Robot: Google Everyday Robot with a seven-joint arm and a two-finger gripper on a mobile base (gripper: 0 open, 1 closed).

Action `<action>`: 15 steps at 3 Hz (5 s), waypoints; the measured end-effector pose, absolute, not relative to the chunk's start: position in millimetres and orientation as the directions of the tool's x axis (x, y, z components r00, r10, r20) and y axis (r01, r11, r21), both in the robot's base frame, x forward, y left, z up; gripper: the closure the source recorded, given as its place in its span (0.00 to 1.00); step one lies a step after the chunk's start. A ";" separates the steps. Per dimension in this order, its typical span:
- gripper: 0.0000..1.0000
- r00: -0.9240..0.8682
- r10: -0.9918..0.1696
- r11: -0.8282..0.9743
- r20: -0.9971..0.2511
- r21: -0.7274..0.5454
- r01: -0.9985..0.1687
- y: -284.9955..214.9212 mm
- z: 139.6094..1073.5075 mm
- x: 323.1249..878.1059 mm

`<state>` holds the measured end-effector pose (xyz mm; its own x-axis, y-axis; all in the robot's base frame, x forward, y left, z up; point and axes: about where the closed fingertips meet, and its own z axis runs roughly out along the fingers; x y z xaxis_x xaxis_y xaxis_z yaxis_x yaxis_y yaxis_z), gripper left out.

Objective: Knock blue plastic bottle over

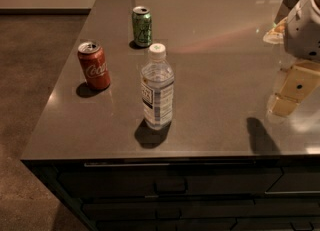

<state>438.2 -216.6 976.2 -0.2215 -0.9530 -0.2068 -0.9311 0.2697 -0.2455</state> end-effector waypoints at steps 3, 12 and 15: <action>0.00 -0.109 -0.896 0.196 -0.430 -0.164 -0.967 -136.9 977.2 461.5; 1.00 -0.111 -0.842 0.215 -0.527 -0.139 -0.967 -51.7 994.8 546.9; 0.82 -0.128 -0.961 0.185 -0.246 -0.224 -0.957 -55.2 961.3 605.7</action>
Offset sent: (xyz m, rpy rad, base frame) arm 0.0260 0.0654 -0.0005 0.2613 0.0391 0.1118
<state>605.7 -55.2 961.3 -0.1277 -0.9609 -0.2458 -0.9569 0.1845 -0.2241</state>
